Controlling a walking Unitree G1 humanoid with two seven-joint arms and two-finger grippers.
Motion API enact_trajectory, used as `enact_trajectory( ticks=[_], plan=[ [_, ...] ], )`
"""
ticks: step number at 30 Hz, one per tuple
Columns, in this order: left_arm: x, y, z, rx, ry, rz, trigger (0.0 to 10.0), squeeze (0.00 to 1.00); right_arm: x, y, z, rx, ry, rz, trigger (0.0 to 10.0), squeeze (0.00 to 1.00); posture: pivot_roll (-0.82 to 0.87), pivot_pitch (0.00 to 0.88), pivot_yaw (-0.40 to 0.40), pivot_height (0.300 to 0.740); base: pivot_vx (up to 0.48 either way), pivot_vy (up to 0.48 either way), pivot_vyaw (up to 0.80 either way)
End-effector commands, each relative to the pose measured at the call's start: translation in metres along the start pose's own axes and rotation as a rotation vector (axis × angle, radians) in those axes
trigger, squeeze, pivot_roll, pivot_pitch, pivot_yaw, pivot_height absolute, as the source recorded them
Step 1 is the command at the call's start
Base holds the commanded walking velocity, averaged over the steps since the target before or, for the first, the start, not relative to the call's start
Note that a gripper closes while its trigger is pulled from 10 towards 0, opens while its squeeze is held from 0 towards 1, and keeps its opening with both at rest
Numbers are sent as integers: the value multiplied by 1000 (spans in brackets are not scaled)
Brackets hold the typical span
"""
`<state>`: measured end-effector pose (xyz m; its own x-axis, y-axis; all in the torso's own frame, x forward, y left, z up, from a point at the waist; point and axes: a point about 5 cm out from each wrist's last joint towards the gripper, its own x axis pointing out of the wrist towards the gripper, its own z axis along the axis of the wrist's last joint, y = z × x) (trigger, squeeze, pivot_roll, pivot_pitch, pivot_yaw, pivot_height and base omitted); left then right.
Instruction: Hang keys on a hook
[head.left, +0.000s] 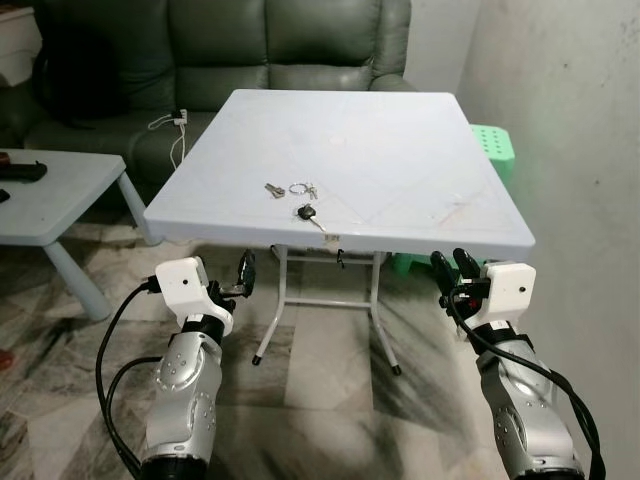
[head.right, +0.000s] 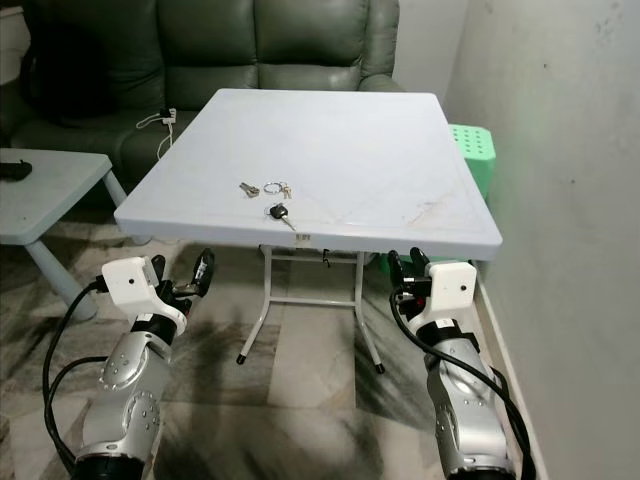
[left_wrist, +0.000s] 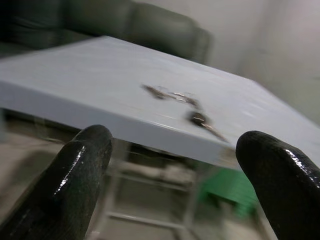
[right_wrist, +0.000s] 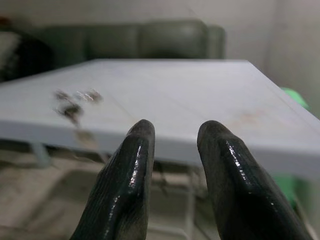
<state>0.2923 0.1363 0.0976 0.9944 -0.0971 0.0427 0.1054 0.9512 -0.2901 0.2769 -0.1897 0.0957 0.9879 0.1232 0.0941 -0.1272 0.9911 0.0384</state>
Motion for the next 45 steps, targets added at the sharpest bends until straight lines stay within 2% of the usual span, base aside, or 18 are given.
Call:
enact_trajectory(
  ticks=[1,24,45],
  plan=[
    [0,8,4,9,-8,23,10000,0,5,6,6,12,-26,21,10000,0,-11,0,-32,740,0,480,0],
    [0,10,3,-4,-1,42,10000,0,4,5,7,12,-20,23,10000,0,-14,0,-34,740,0,471,0],
    [0,12,1,-22,20,81,10000,0,5,5,7,14,-18,27,10000,0,-9,0,-39,740,0,0,0]
  ],
)
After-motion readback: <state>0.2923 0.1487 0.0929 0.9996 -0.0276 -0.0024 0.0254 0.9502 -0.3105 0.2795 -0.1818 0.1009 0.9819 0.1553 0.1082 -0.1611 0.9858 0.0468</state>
